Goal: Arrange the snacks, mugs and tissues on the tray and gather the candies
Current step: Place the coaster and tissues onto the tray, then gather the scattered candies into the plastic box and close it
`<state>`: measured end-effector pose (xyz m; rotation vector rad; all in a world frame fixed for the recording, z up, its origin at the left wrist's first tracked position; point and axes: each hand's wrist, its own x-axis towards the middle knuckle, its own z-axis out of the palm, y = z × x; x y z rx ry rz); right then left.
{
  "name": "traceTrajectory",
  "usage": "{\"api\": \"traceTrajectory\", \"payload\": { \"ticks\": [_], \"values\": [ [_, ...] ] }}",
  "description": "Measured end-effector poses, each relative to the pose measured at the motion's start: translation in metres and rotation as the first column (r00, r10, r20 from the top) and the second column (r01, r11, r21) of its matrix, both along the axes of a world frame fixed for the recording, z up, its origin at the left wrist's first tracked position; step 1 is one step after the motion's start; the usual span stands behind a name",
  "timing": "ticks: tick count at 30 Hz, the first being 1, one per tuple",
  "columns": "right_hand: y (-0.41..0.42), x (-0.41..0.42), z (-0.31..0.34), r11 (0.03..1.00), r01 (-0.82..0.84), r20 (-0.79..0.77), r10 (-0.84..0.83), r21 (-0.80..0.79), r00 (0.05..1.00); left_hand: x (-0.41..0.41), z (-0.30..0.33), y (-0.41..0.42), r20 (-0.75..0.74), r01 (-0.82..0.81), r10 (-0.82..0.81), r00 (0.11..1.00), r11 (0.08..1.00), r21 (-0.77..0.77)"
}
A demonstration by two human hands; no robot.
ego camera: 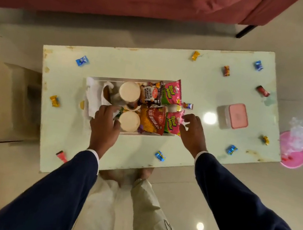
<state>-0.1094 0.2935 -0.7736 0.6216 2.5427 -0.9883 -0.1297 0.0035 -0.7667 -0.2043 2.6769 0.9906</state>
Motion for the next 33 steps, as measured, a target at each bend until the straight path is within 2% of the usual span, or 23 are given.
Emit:
{"api": "traceTrajectory", "payload": {
  "ticks": [2, 5, 7, 12, 18, 21, 24, 27, 29, 31, 33],
  "values": [
    [0.006, 0.014, 0.001, 1.000, -0.007, 0.003, 0.007, -0.023, 1.000, 0.010, -0.007, 0.014, 0.059, -0.012, 0.003, 0.998, 0.988, 0.153],
    [0.018, 0.036, 0.003, 1.000, -0.013, 0.018, 0.013, -0.018, 1.000, 0.026, -0.015, 0.036, 0.105, 0.058, -0.094, 0.990, 0.949, 0.309],
    [0.024, 0.046, 0.005, 1.000, 0.009, 0.018, -0.009, -0.007, 1.000, 0.031, -0.020, 0.047, 0.147, 0.099, -0.158, 0.976, 0.933, 0.347],
    [0.044, 0.059, 0.019, 1.000, 0.016, -0.008, -0.016, 0.002, 1.000, 0.030, -0.025, 0.071, 0.309, 0.058, -0.198, 0.930, 0.910, 0.410],
    [0.098, 0.054, 0.016, 0.995, -0.009, 0.054, 0.003, 0.095, 0.999, 0.018, -0.035, 0.125, 0.303, 0.154, -0.292, 0.907, 0.900, 0.407],
    [0.143, 0.038, -0.001, 0.951, -0.087, 0.087, 0.064, 0.296, 0.994, 0.017, -0.045, 0.165, 0.313, 0.123, -0.262, 0.913, 0.907, 0.402],
    [0.198, 0.020, -0.023, 0.895, -0.061, 0.043, 0.046, 0.443, 0.998, 0.029, -0.057, 0.219, 0.350, 0.089, -0.229, 0.908, 0.924, 0.373],
    [0.241, 0.000, -0.047, 0.897, -0.011, 0.023, 0.001, 0.442, 1.000, 0.042, -0.063, 0.273, 0.419, 0.076, -0.228, 0.879, 0.934, 0.349],
    [0.264, -0.015, -0.060, 0.922, -0.036, 0.101, -0.003, 0.384, 0.995, 0.046, -0.067, 0.311, 0.465, 0.010, -0.194, 0.864, 0.929, 0.370],
    [0.275, -0.024, -0.070, 0.946, -0.095, 0.163, 0.045, 0.310, 0.986, 0.044, -0.070, 0.341, 0.511, -0.089, -0.128, 0.850, 0.922, 0.378],
    [0.280, -0.028, -0.076, 0.928, -0.211, 0.162, 0.167, 0.306, 0.972, 0.038, -0.071, 0.368, 0.558, -0.216, -0.025, 0.829, 0.907, 0.362]
  ]
}}
